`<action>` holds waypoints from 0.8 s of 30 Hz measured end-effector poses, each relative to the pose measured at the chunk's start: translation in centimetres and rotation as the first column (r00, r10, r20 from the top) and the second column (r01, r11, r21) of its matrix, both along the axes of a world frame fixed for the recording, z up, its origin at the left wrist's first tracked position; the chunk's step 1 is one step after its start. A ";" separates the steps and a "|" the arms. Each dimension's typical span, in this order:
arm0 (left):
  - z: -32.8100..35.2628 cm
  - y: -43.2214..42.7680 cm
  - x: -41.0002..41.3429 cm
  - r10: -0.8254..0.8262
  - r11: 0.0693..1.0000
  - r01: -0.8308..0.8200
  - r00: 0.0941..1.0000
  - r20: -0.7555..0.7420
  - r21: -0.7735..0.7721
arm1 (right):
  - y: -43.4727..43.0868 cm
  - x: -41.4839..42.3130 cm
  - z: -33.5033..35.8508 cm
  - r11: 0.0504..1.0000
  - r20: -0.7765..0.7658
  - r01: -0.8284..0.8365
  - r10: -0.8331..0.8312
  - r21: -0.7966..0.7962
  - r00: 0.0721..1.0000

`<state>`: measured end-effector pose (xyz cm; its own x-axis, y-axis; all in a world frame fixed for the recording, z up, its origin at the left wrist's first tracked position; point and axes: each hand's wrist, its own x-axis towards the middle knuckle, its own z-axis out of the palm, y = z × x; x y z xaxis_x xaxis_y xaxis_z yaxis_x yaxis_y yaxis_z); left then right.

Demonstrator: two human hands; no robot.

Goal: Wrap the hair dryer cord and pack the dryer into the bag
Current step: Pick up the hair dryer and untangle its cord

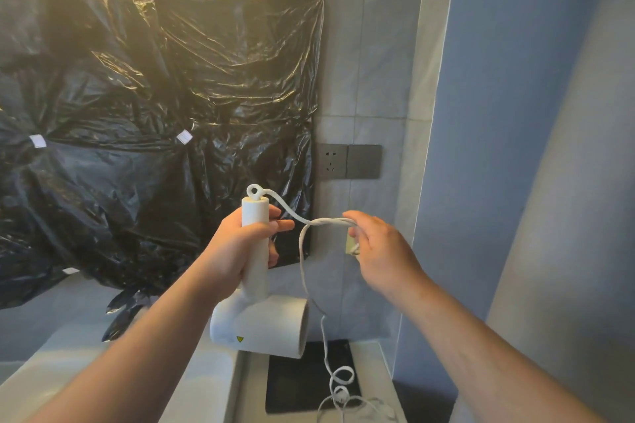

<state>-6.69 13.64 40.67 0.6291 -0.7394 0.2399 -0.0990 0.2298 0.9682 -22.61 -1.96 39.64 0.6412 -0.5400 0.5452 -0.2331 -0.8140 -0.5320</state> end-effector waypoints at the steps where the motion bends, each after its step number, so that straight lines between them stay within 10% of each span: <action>1: -0.2 0.0 0.3 -0.044 0.999 0.045 0.999 -0.018 0.013 | 0.0 0.1 0.4 0.999 -0.036 0.012 -0.013 -0.037 0.999; 7: -0.2 -0.5 0.6 -0.084 0.995 0.087 0.994 -0.064 0.045 | 1.4 2.5 1.1 0.985 -0.218 0.026 -0.063 -0.169 0.974; 24: -2.0 -1.9 5.8 0.355 0.932 -0.359 0.931 0.088 0.041 | 0.3 3.5 0.3 0.883 -0.066 -0.066 0.040 -0.464 0.997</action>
<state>-0.88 11.70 38.70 0.8349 -0.4828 0.2643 -0.2405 0.1119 0.9642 -19.14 -1.65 39.99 0.6964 -0.1966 0.6902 -0.1996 -0.9769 -0.0769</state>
